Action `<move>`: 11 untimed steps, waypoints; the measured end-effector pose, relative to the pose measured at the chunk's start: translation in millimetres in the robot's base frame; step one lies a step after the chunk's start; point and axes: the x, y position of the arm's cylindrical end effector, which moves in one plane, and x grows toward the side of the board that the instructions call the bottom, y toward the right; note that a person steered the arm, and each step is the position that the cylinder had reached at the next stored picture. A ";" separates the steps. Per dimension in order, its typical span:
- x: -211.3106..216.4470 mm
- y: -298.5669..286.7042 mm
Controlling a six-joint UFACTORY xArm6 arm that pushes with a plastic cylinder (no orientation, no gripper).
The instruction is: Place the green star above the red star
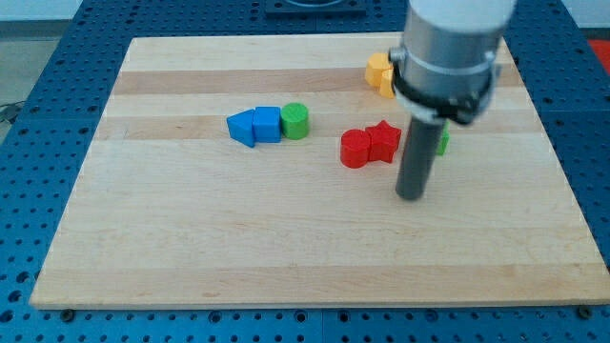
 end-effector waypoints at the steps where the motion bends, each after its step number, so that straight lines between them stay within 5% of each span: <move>1: 10.6 29.4; 3: -96.0 38.2; 5: -73.5 59.3; 6: -64.6 140.0; 7: -117.2 178.5; 9: -146.7 151.8; 11: -146.8 51.6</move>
